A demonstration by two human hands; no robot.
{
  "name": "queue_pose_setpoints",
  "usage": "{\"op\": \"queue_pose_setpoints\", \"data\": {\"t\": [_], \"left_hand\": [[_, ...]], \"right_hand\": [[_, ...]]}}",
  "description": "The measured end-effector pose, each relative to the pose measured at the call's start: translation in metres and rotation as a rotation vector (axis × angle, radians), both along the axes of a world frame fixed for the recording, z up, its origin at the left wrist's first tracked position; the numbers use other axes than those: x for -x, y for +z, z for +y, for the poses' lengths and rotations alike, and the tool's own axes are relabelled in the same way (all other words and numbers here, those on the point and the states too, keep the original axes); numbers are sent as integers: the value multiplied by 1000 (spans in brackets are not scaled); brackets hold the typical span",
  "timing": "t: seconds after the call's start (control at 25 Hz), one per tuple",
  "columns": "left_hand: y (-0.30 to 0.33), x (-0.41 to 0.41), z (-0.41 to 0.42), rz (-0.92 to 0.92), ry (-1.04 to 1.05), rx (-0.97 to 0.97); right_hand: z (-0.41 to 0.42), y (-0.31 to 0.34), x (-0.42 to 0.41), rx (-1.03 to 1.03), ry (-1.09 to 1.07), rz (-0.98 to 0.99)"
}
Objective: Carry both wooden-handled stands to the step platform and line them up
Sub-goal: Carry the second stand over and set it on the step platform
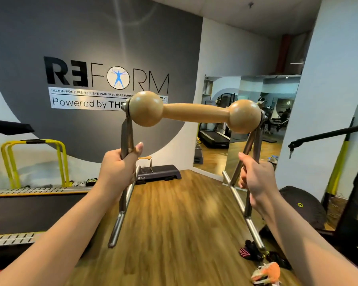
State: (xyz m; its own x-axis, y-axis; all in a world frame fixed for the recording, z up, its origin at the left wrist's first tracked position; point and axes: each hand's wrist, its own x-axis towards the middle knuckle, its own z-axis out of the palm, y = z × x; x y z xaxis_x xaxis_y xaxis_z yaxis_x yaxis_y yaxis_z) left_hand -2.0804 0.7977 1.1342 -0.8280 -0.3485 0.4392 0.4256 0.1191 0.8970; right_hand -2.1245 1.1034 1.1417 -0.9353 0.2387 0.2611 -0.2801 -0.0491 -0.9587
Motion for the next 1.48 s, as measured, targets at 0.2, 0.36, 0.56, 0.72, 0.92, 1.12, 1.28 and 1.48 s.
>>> {"op": "queue_pose_setpoints", "data": {"t": [0.2,0.36,0.56,0.72,0.92,1.12,1.28,1.48], "left_hand": [[7,128,-16,-6,5,10],[5,215,-25,-17,15,5],[-3,340,-32,-12,72,-2],[-1,443,-29,-24,130,-29],[8,570,-29,-12,191,-49],[5,676,-39,-23,188,-63],[-10,778,-57,-42,207,-58],[-25,915,-88,-69,171,-115]], "right_hand": [[-18,2,126,17,0,-13],[-26,1,216,26,44,11],[-36,-8,354,-3,89,31],[-36,-5,480,-34,86,23],[-42,13,635,-78,109,45],[-56,0,757,-67,62,2],[-75,-19,856,-45,57,-19],[-104,-22,976,-74,35,21]]}}
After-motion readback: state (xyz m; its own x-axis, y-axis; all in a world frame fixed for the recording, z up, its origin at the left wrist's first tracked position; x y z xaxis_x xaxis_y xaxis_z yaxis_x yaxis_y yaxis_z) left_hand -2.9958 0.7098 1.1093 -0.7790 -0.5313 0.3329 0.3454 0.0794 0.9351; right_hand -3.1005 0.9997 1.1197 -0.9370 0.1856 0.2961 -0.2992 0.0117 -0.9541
